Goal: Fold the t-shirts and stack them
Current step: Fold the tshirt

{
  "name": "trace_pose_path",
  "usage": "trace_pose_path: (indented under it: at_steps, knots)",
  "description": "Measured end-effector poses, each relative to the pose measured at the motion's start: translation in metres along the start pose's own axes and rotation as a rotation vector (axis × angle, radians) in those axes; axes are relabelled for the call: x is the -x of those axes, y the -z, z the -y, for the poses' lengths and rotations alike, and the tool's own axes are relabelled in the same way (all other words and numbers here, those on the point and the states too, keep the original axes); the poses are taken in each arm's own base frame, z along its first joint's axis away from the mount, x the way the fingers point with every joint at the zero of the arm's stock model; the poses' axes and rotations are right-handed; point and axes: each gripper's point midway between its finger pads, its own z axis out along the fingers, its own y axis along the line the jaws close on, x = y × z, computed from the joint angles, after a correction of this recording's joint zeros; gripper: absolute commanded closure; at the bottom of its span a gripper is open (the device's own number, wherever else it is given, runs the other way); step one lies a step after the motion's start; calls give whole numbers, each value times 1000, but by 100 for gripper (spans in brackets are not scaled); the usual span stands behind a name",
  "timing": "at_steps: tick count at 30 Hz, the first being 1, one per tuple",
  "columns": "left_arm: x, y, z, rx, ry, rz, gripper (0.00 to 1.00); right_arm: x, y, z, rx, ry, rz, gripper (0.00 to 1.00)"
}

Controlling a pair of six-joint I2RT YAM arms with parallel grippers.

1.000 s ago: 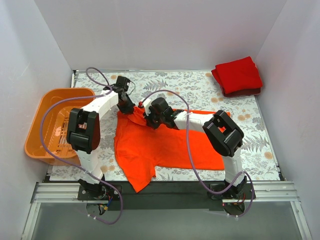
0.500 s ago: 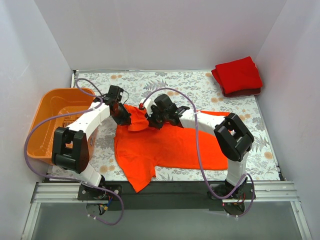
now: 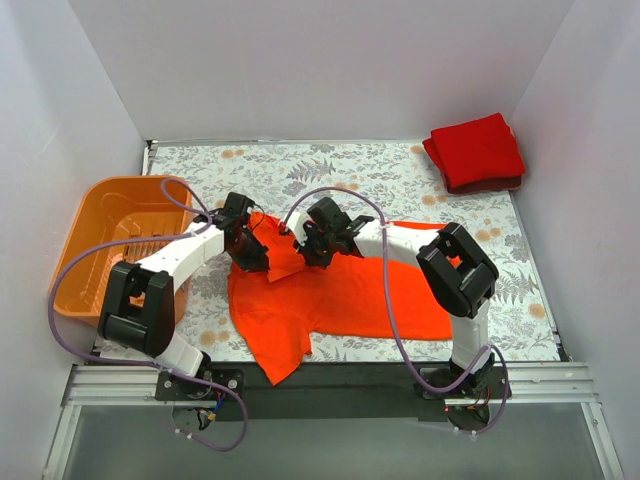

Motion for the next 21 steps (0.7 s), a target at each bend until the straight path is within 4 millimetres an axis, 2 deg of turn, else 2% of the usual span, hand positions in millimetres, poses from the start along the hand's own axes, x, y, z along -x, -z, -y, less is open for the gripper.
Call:
trace_pose_path:
  at_steps: [5,9,10,11,12,14,16,18,19,20,21]
  knots:
    - [-8,4,3,-19,24,20,97,-10,-3,1,-1,14,-34,94]
    - [-15,3,-4,-16,56,33,93,-14,-5,1,3,18,-45,67]
    - [-17,0,-8,-5,66,32,88,-14,-4,1,2,19,-48,60]
    - [-19,-2,-13,6,75,30,79,-15,-4,1,2,18,-53,53]
    - [-19,-4,-17,19,84,34,65,-17,-3,1,1,14,-60,48]
    - [-17,-3,-21,31,94,56,50,-18,2,3,-5,-9,-67,45]
    - [-8,2,-20,23,90,106,45,-14,20,15,-32,-63,-49,44]
    - [15,13,-14,21,67,191,44,-9,38,29,-67,-138,-19,45]
    - [41,23,-6,15,60,262,44,0,80,70,-170,-209,62,45]
    - [60,29,0,16,56,307,44,-6,99,88,-217,-280,104,45]
    - [76,30,7,16,51,340,45,-22,117,105,-269,-363,123,45]
